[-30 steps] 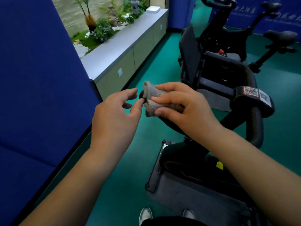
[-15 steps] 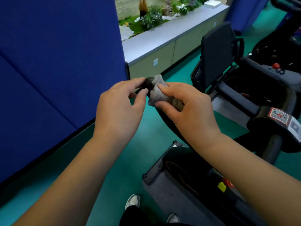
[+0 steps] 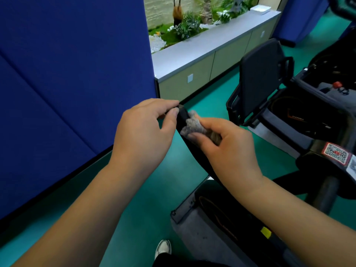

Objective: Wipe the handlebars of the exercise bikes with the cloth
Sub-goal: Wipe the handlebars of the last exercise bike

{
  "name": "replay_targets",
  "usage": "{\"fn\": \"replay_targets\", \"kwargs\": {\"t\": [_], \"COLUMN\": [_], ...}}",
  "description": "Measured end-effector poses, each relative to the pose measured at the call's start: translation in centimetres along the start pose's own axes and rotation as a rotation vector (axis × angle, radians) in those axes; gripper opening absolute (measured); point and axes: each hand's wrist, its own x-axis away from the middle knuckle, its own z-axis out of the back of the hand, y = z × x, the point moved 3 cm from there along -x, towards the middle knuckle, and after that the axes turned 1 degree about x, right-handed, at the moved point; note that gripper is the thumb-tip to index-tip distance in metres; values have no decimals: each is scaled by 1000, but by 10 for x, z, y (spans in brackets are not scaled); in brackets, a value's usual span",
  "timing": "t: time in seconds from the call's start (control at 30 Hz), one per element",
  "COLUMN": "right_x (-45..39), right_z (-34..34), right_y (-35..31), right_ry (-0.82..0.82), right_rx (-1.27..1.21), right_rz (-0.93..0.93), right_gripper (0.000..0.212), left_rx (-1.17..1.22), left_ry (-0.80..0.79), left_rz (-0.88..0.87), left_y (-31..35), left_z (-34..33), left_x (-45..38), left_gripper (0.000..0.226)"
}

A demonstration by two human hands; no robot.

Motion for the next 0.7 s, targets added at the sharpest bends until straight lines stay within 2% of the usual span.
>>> {"fn": "replay_targets", "kwargs": {"t": [0.13,0.23,0.33,0.5,0.57,0.7], "right_x": [-14,-27,-18,-1,-17,-50], "right_z": [-4,-11,-7,-1,-6,-24], "right_y": [-3,-11,-6,3,-4,-24], "right_ry": [11,1,-49,-42,-57,-175], "right_rx": [-110,-187,-168,-129,-156,-123], "right_rz": [-101,-97,-145,-220,-186,24], "right_gripper": [24,27,28,25,24,20], "left_rx": [-2,-19,-15,-1,2,-2], "left_ry": [-24,-37,-59,-77,-72,-28], "left_rz": [-34,-52,-37,-41,-50,-92], "left_y": [0,-4,-10,-16,-18,-25], "left_z": [-1,2,4,6,7,15], "left_x": [-6,-11,-12,-12,-13,-16], "left_gripper": [24,24,22,24,24,17]}}
